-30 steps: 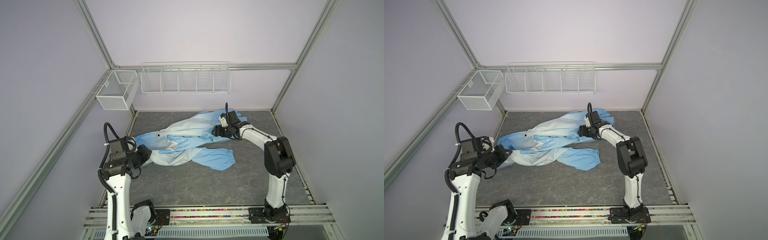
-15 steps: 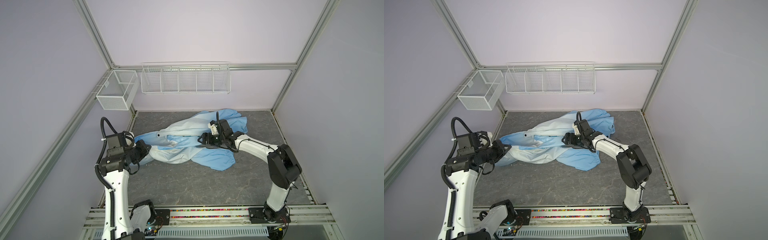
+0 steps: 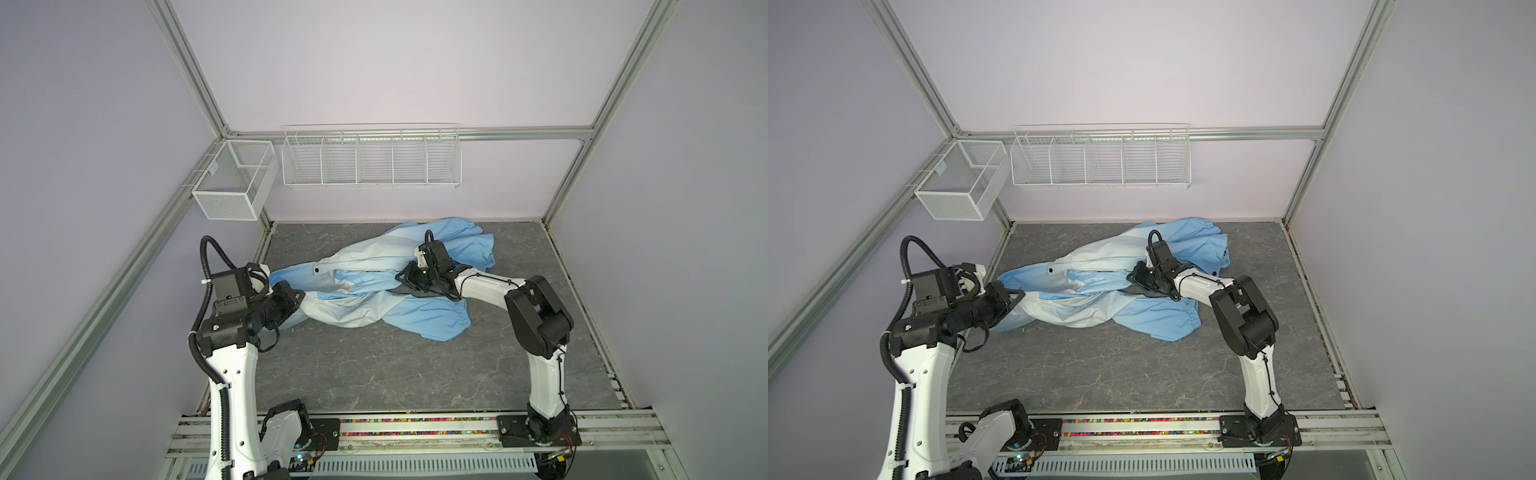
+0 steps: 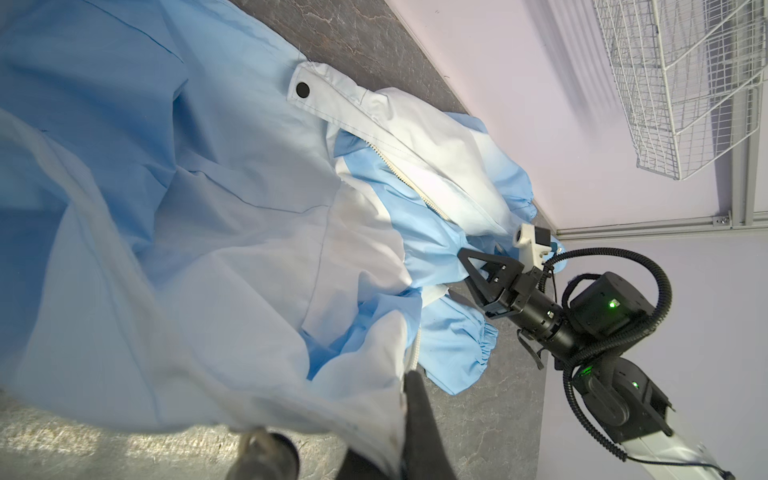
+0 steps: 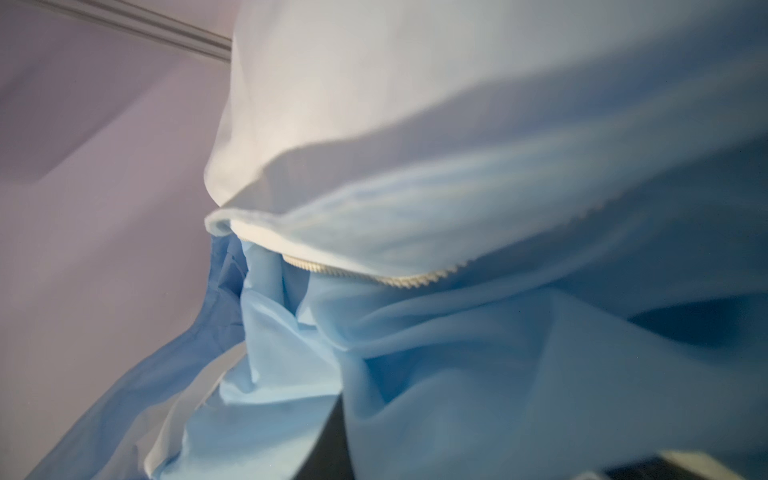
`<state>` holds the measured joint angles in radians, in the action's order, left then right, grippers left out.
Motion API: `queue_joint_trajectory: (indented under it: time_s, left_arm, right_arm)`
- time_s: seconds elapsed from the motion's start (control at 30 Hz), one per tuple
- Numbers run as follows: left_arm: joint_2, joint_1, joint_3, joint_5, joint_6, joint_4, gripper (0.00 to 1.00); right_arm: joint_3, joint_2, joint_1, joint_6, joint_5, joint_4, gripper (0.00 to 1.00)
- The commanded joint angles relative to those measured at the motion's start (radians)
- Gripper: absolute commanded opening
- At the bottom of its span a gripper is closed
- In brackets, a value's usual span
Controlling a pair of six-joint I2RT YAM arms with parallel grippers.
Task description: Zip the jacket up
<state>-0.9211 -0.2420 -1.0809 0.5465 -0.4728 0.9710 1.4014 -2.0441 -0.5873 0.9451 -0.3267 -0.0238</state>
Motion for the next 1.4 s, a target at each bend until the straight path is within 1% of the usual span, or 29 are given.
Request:
queue_joint_trajectory:
  time_s: [0.0, 0.07, 0.1, 0.23, 0.27, 0.37, 0.5, 0.53, 0.63, 0.7, 0.77, 0.87, 0.93, 1.0, 1.1, 1.17, 1.27, 1.37]
  left_arm:
    - [0.037, -0.005, -0.012, -0.024, 0.039, 0.042, 0.00]
    - [0.043, -0.005, -0.018, -0.037, 0.047, 0.055, 0.00]
    - [0.042, -0.005, -0.027, -0.037, 0.056, 0.069, 0.00]
    - [0.059, -0.005, -0.038, -0.051, 0.070, 0.081, 0.00]
    - [0.062, -0.005, -0.042, -0.058, 0.072, 0.085, 0.00]
    - [0.062, -0.005, -0.056, -0.069, 0.087, 0.091, 0.00]
    - [0.075, -0.005, -0.098, -0.058, 0.104, 0.080, 0.00]
    - [0.081, -0.005, -0.109, -0.050, 0.108, 0.067, 0.00]
    - [0.092, -0.005, -0.143, 0.001, 0.118, 0.014, 0.00]
    - [0.089, -0.005, -0.175, 0.044, 0.122, -0.020, 0.00]
    - [0.092, -0.005, -0.204, 0.115, 0.118, -0.076, 0.00]
    - [0.100, -0.005, -0.231, 0.195, 0.068, -0.182, 0.00]
    - [0.085, -0.005, -0.256, 0.230, 0.029, -0.251, 0.00]
    - [0.050, -0.005, -0.297, 0.239, 0.004, -0.277, 0.00]
    - [-0.014, -0.005, -0.385, 0.207, 0.004, -0.265, 0.00]
    - [-0.060, -0.005, -0.447, 0.158, 0.030, -0.227, 0.00]
    - [-0.136, -0.005, -0.543, 0.044, 0.082, -0.166, 0.00]
    - [-0.223, -0.005, -0.628, -0.016, 0.114, -0.145, 0.00]
  right_arm:
    - [0.109, 0.038, 0.020, -0.031, 0.044, 0.024, 0.12]
    - [0.208, 0.016, 0.021, -0.078, 0.057, 0.113, 0.08]
    - [0.269, -0.004, 0.023, -0.096, 0.048, 0.150, 0.07]
    - [0.408, -0.070, 0.029, -0.137, 0.045, 0.180, 0.07]
    - [0.448, -0.089, 0.029, -0.161, 0.044, 0.197, 0.07]
    - [0.626, -0.182, 0.024, -0.271, 0.078, 0.342, 0.07]
    - [0.880, -0.333, 0.035, -0.367, 0.111, 0.558, 0.09]
    - [0.921, -0.358, 0.040, -0.380, 0.115, 0.587, 0.10]
    - [0.975, -0.391, 0.052, -0.412, 0.134, 0.621, 0.11]
    - [0.995, -0.401, 0.058, -0.419, 0.143, 0.639, 0.11]
    - [1.007, -0.401, 0.066, -0.421, 0.138, 0.656, 0.11]
    - [1.002, -0.386, 0.069, -0.438, 0.156, 0.673, 0.09]
    - [0.997, -0.370, 0.072, -0.452, 0.173, 0.686, 0.08]
    - [0.993, -0.351, 0.076, -0.465, 0.184, 0.705, 0.07]
    - [0.946, -0.282, 0.090, -0.496, 0.209, 0.716, 0.07]
    - [0.866, -0.202, 0.105, -0.507, 0.208, 0.686, 0.07]
    - [0.733, -0.063, 0.140, -0.516, 0.199, 0.636, 0.07]
    - [0.628, 0.070, 0.184, -0.536, 0.201, 0.617, 0.07]
